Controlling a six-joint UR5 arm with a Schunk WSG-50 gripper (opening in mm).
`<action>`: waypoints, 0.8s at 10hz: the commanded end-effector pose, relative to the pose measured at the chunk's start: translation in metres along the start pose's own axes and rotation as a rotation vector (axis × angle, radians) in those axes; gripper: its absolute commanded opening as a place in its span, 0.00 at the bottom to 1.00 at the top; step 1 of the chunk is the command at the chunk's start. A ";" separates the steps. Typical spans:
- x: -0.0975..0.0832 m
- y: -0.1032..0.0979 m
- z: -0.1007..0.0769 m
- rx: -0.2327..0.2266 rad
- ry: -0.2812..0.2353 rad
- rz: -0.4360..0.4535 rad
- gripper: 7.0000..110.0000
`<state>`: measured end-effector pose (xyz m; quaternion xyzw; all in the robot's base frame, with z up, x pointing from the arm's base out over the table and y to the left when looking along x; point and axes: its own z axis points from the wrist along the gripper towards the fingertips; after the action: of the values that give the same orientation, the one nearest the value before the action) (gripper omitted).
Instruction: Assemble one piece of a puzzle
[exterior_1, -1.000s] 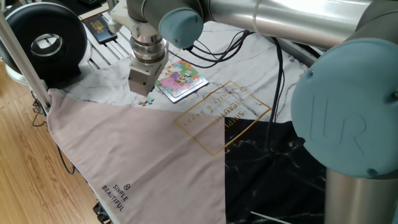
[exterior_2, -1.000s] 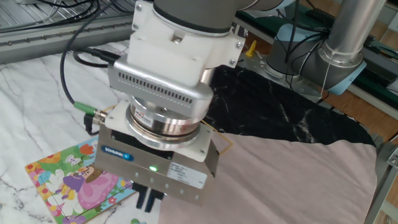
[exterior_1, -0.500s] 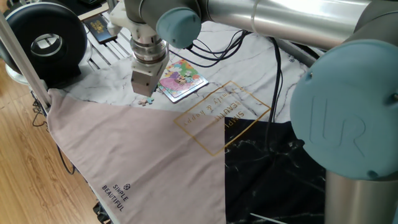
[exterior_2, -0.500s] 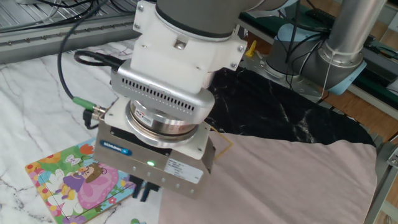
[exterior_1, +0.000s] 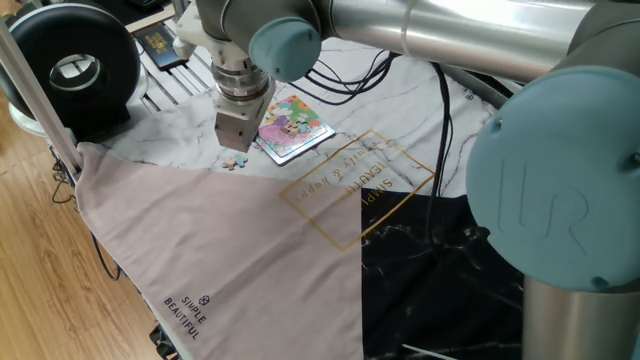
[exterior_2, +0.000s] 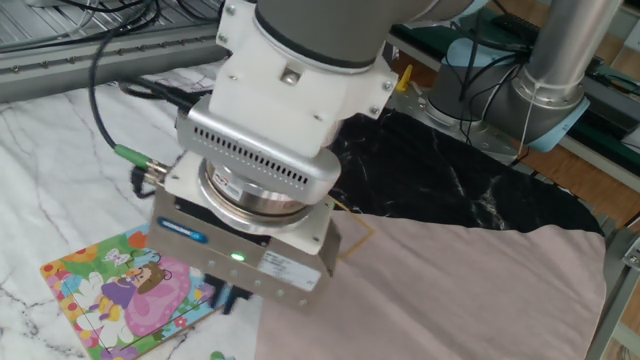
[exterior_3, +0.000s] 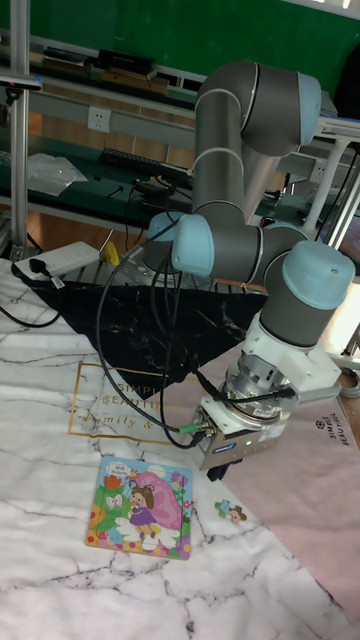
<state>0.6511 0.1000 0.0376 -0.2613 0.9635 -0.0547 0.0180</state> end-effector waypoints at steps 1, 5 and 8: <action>-0.007 0.003 0.004 -0.005 -0.016 -0.064 0.00; -0.019 0.024 0.019 -0.096 -0.013 -0.167 0.36; -0.031 0.030 0.022 -0.086 0.004 -0.153 0.15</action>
<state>0.6585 0.1287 0.0158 -0.3356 0.9418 -0.0184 0.0036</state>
